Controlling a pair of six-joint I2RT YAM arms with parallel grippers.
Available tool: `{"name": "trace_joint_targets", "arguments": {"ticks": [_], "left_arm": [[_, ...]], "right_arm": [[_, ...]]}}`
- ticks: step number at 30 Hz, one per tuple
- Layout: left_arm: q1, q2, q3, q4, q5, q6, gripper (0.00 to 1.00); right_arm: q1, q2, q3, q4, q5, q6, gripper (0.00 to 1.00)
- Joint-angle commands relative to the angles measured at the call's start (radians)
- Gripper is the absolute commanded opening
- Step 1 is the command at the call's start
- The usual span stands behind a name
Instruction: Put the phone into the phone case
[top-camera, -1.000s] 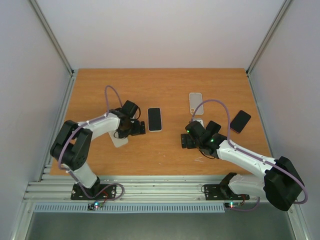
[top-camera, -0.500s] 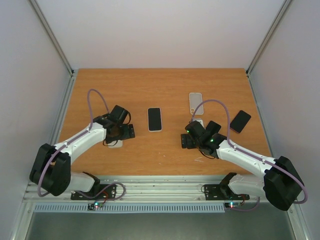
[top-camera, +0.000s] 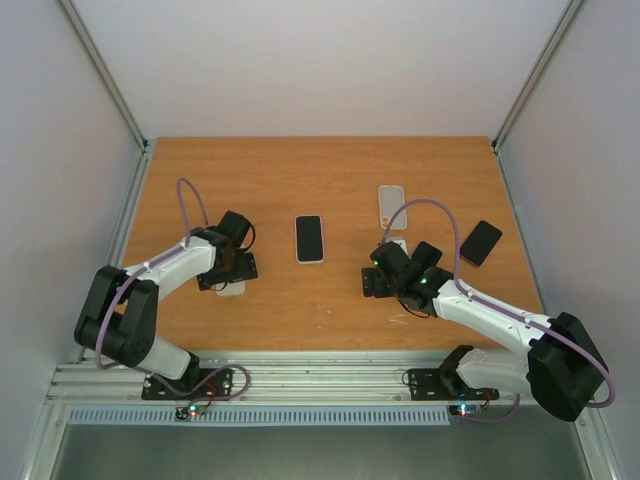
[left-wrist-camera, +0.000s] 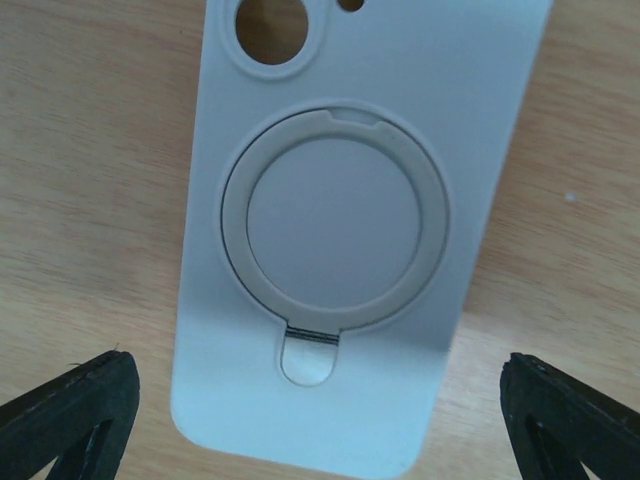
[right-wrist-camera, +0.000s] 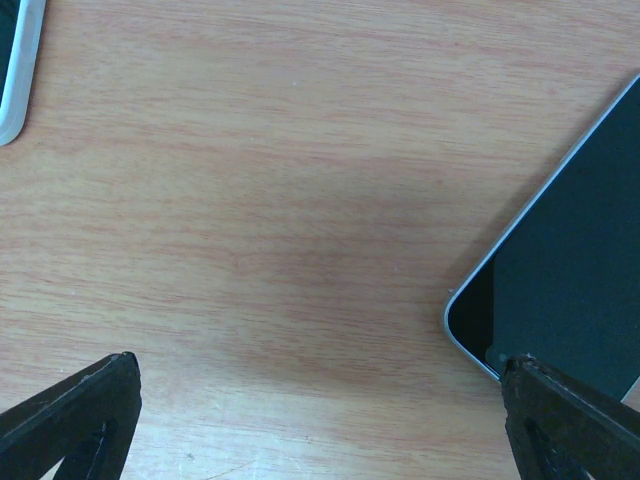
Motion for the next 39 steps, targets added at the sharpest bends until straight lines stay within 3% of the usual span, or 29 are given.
{"name": "trace_joint_targets", "arguments": {"ticks": [1, 12, 19, 29, 39], "left_arm": [[0.027, 0.044, -0.009, 0.05, 0.0, 0.021, 0.99], [0.049, 0.165, -0.008, 0.108, 0.07, 0.05, 0.99], [0.05, 0.146, -0.01, 0.107, 0.12, 0.058, 0.86], [0.047, -0.015, -0.07, 0.165, 0.278, 0.023, 0.84], [0.008, -0.238, -0.186, 0.378, 0.504, -0.106, 0.84]], "right_arm": [[-0.004, -0.001, 0.021, -0.001, 0.026, -0.009, 0.98], [-0.004, 0.001, 0.022, -0.003, 0.028, -0.009, 0.99], [-0.004, 0.002, 0.023, -0.002, 0.025, -0.008, 0.99], [-0.005, 0.003, 0.023, 0.015, -0.041, -0.008, 0.99], [-0.004, -0.033, -0.001, 0.075, -0.223, 0.0, 0.98]]}}
